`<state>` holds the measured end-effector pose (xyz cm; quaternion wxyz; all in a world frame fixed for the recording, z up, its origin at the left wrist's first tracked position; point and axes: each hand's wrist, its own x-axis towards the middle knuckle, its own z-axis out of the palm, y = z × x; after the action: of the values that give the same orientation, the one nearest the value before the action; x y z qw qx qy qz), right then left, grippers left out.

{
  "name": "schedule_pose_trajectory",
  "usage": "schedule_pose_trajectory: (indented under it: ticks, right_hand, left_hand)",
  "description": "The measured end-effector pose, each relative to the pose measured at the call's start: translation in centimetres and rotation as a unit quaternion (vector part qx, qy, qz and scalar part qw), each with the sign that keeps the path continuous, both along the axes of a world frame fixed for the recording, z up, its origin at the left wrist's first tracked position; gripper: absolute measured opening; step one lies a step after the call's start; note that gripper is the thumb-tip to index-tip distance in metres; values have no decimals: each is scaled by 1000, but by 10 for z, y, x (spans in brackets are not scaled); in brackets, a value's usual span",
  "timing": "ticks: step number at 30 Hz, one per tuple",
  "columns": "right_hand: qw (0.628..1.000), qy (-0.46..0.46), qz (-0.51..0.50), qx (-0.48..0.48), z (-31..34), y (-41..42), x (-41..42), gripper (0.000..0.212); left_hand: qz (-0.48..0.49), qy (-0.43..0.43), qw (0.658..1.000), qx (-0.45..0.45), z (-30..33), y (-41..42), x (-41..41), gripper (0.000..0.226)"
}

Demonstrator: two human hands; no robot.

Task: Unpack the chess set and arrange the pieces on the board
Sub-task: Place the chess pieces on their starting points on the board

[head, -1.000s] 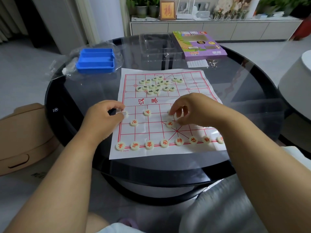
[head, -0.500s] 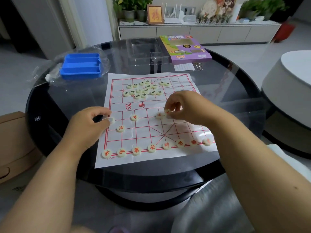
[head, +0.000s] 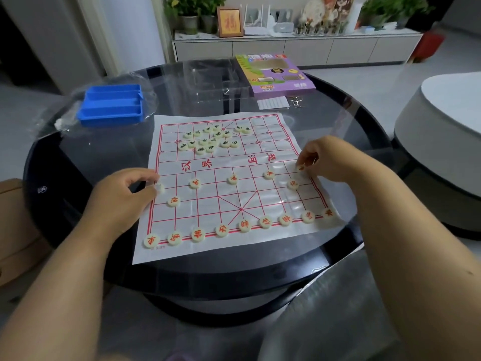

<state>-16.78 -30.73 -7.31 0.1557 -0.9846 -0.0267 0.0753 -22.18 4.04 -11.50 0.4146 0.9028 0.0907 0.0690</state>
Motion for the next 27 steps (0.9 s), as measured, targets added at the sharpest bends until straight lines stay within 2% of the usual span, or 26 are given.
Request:
schedule_pose_trajectory:
  ticks: [13,18,26,27]
  right_hand:
    - [1000,18,3,-22,8,2,-7,21]
    - [999,-33,9,-1,10,4,-5,19]
    - [993,-86,43,66,14,24,1,22]
    - [993,-84,50,69,15,26,2,24]
  left_hand:
    - [-4,7,1000,14,4,-6,-3,19]
    - [-6,2,1000,19,5,-5,-3,20]
    - [-15,45,999,-16,21,-8,6,11]
    - [-18,49,999,-15,24,-9,8,15]
